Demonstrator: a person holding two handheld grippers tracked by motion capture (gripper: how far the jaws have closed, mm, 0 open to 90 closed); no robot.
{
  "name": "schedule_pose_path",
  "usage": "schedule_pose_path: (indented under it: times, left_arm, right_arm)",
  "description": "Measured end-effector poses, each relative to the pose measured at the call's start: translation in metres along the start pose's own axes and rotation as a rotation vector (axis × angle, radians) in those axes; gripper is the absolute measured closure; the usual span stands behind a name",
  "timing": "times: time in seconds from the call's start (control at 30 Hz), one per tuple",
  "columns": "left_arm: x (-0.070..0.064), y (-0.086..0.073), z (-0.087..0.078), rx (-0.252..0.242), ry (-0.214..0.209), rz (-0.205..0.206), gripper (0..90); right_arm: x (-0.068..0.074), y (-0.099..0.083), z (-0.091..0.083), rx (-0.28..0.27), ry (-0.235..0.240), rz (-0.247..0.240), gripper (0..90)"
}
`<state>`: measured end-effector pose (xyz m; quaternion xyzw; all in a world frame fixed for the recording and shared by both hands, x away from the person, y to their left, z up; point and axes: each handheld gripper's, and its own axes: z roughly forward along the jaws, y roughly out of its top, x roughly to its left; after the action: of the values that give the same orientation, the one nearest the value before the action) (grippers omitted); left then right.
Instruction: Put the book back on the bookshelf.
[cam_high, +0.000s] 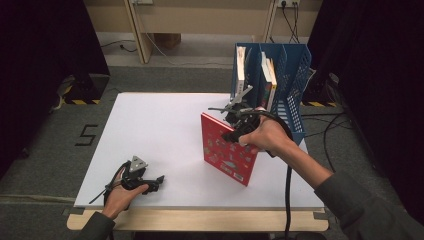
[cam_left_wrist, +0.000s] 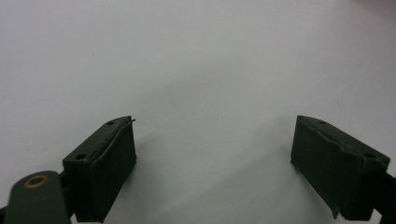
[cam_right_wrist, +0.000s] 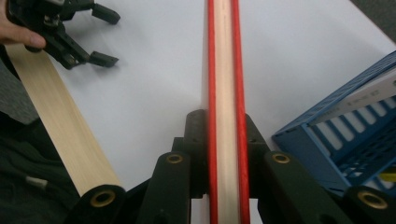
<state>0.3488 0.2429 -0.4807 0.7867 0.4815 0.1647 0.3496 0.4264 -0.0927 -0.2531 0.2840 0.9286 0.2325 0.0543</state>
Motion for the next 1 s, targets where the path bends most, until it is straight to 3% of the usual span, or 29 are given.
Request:
schedule_pose_path:
  times: [0.07,0.37,0.6,0.8,1.0]
  left_arm:
    - [0.000,0.000,0.000,0.002,-0.003,0.002,13.3]
    - [0.002,0.001,0.000,0.002,-0.003,0.004,14.4]
    - [0.002,0.001,0.000,0.003,-0.003,0.005,14.1]
    - [0.002,0.001,0.000,0.003,-0.003,0.005,14.0]
    - [0.002,0.001,0.001,0.003,-0.002,0.006,13.8]
  right_arm:
    - [0.000,-0.002,-0.004,-0.005,-0.021,-0.014,79.2]
    - [-0.012,-0.019,-0.031,-0.048,-0.042,0.029,79.3]
    - [-0.023,-0.041,-0.053,-0.081,-0.063,0.093,79.2]
    - [-0.032,-0.061,-0.069,-0.077,-0.077,0.135,79.3]
    - [-0.041,-0.080,-0.084,-0.122,-0.082,0.194,79.3]
